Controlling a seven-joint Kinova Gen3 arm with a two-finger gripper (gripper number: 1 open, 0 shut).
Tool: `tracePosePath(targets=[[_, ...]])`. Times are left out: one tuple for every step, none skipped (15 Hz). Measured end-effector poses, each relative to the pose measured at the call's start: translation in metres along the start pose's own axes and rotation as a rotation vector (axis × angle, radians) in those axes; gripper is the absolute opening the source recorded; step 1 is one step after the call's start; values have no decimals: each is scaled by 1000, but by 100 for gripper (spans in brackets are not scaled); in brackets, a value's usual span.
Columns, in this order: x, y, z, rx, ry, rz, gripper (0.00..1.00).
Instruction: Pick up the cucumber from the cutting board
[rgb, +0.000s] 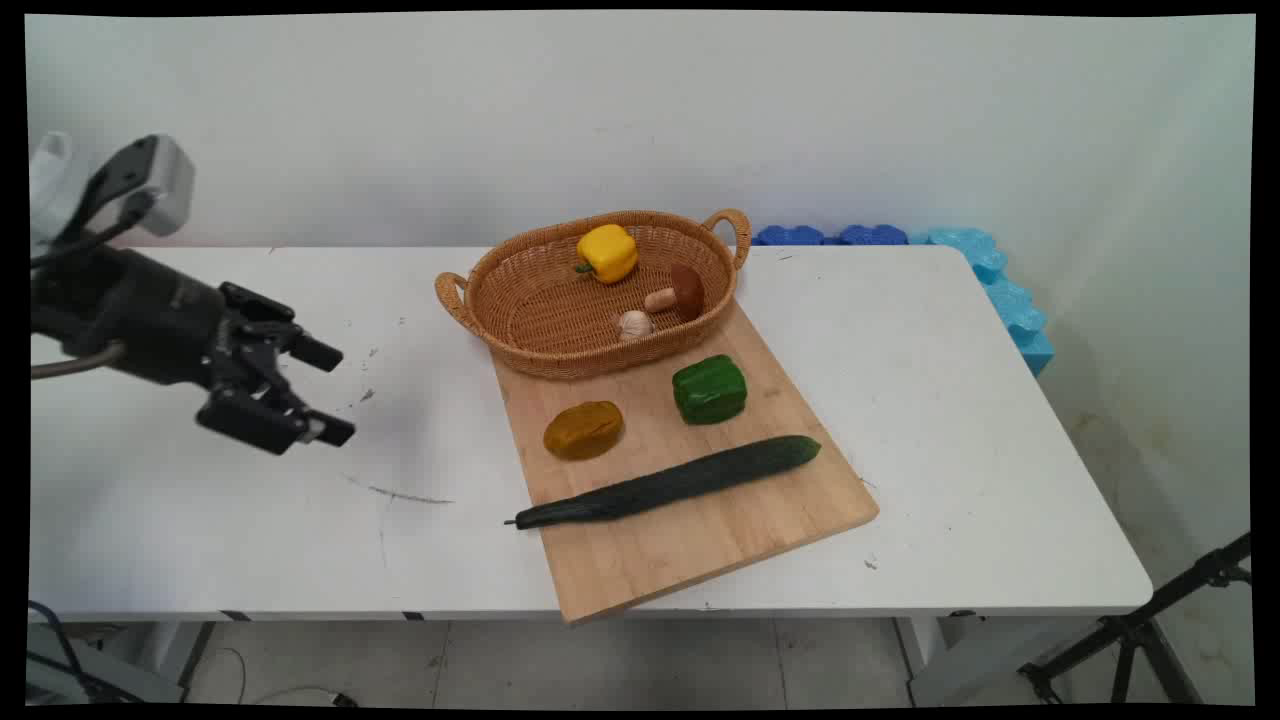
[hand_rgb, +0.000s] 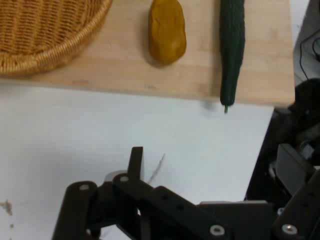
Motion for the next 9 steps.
tracePosePath(targets=[[8, 1, 6, 3, -1, -11, 100], [18, 2, 13, 8, 0, -22, 100], [26, 3, 19, 11, -1, -30, 100], [37, 4, 28, 17, -1, -37, 100], [47, 5, 38, 22, -2, -44, 100], [56, 7, 48, 25, -3, -49, 100], [67, 9, 60, 26, -5, -54, 100], [76, 12, 71, 27, -6, -56, 100], [85, 14, 83, 28, -9, -58, 100]])
